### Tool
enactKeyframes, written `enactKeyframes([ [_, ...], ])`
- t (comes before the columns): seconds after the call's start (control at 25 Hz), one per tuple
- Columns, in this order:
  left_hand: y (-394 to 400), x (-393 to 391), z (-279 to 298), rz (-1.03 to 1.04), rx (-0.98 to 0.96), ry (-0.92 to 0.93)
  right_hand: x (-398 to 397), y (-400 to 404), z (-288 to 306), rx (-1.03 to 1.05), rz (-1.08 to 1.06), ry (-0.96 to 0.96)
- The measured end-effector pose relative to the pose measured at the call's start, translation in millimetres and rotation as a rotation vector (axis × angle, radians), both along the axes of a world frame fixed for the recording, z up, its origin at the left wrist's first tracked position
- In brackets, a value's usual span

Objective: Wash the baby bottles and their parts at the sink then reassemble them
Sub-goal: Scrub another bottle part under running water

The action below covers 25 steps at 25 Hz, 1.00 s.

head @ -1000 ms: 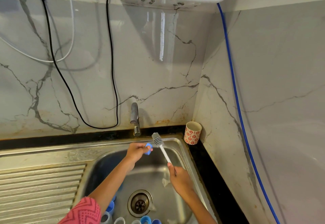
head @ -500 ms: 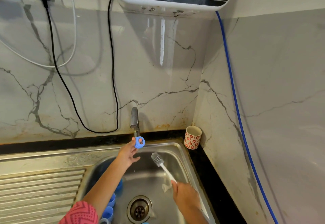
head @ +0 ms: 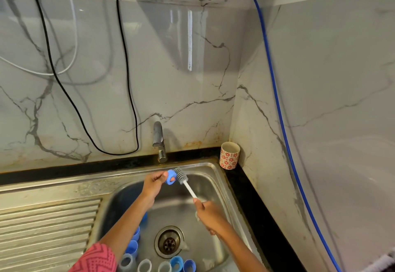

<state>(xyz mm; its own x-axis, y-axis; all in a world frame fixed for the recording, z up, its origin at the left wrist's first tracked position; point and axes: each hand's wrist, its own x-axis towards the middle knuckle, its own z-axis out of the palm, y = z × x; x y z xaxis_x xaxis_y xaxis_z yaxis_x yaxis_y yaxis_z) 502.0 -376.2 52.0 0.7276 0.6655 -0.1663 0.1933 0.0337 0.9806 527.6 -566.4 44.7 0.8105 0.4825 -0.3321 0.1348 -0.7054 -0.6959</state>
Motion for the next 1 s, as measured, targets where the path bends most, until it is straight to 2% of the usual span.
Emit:
enactKeyframes([
  [0.08, 2.6, 0.2, 2.4, 0.003, -0.09, -0.054, -6.9, -2.5, -0.5, -0.056, 0.057, 0.086],
  [0.16, 5.1, 2.9, 6.2, 0.032, -0.121, -0.077, -13.4, -2.4, -4.7, -0.014, 0.013, 0.101],
  [0.28, 3.4, 0.8, -0.7, 0.068, -0.155, -0.001, -8.2, 0.6, -1.7, 0.034, -0.058, -0.052],
  [0.4, 2.6, 0.0, -8.0, -0.057, -0.391, 0.061, -11.0, 1.3, -2.4, -0.028, 0.031, -0.186],
  [0.48, 7.3, -0.3, -8.7, -0.027, -0.515, 0.029, -20.8, 2.1, -1.9, -0.095, 0.083, -0.253],
  [0.64, 30.6, -12.1, -16.6, 0.196, -0.685, -0.138, -30.1, 1.9, -15.9, -0.321, 0.2, -0.351],
  [0.8, 39.9, -24.0, -30.6, 0.132, -0.644, -0.063, -16.7, -1.0, -29.1, -0.263, 0.131, -0.257],
  [0.92, 27.8, -24.7, -41.1, 0.075, -0.617, -0.012, -21.3, 12.7, -31.0, -0.181, 0.135, -0.102],
  [1.0, 25.5, -25.2, -45.9, 0.1, -0.546, 0.007, -23.1, 11.8, -43.1, -0.197, 0.107, -0.02],
])
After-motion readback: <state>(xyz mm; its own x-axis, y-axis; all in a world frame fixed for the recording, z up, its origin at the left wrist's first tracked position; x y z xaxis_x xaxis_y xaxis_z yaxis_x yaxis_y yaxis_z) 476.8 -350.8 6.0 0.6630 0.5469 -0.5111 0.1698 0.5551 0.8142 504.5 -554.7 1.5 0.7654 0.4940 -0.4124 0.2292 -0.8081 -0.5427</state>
